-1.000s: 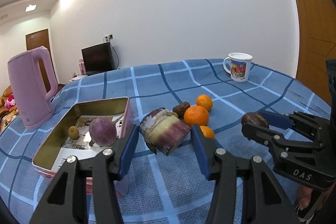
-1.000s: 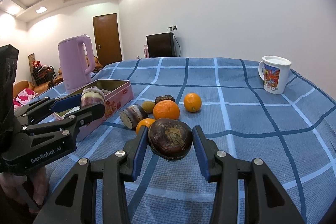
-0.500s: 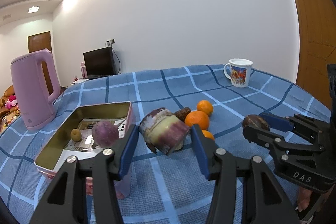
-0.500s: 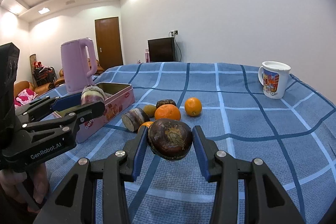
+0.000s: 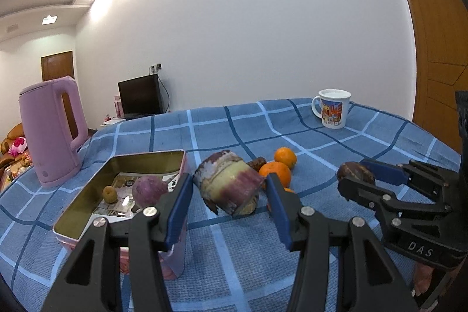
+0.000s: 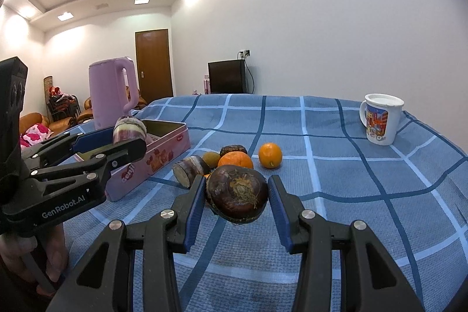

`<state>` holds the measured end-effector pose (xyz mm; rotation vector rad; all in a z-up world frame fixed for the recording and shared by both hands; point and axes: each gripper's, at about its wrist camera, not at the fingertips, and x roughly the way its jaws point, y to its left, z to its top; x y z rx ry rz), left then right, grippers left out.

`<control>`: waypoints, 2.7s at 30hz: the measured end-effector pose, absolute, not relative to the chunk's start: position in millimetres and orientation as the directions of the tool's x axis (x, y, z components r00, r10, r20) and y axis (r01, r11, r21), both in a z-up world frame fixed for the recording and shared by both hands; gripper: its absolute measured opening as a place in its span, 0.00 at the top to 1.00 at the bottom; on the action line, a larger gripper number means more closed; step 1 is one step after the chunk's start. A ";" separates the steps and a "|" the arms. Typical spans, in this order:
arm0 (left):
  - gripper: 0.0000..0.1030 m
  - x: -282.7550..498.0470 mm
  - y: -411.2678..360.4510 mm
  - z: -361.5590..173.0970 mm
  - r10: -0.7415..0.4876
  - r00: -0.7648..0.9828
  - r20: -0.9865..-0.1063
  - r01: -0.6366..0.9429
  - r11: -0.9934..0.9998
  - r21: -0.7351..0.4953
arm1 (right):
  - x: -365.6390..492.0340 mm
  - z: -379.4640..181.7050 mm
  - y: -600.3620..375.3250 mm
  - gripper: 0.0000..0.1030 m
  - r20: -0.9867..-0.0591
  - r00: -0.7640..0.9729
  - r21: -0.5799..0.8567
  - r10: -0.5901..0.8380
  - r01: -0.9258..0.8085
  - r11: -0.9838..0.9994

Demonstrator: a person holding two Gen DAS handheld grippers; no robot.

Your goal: Organize fruits

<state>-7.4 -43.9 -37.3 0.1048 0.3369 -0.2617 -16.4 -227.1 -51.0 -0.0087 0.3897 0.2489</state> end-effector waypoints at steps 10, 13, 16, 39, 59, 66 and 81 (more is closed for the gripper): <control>0.48 -9.9 -43.0 -34.8 -0.236 0.917 -0.321 0.267 0.962 0.054 | -20.8 -50.5 -226.1 0.56 -0.352 0.904 0.025 0.241 -0.248 0.968; 0.48 -10.6 -42.4 -33.6 -0.239 0.919 -0.313 0.267 0.962 0.051 | -22.1 -50.7 -225.9 0.56 -0.345 0.907 0.022 0.242 -0.250 0.968; 0.48 -11.9 -42.4 -33.0 -0.240 0.921 -0.307 0.267 0.962 0.049 | -23.7 -51.0 -225.3 0.56 -0.340 0.908 0.018 0.244 -0.254 0.967; 0.48 -17.8 -39.2 -30.0 -0.244 0.933 -0.266 0.262 0.965 0.032 | -32.5 -49.5 -223.7 0.56 -0.295 0.921 -0.003 0.254 -0.266 0.964; 0.48 -6.3 -18.7 -23.9 -0.205 0.923 -0.325 0.213 0.977 -0.012 | -22.8 -26.8 -194.0 0.56 -0.337 0.894 -0.038 0.296 -0.327 0.944; 0.48 -1.9 -4.0 -16.5 -0.168 0.929 -0.329 0.173 0.985 -0.014 | -17.5 -16.5 -174.1 0.56 -0.342 0.879 -0.043 0.332 -0.367 0.929; 0.48 11.5 25.0 -8.5 -0.099 0.931 -0.350 0.103 0.995 -0.005 | 2.4 -0.1 -138.9 0.56 -0.364 0.853 -0.062 0.374 -0.423 0.904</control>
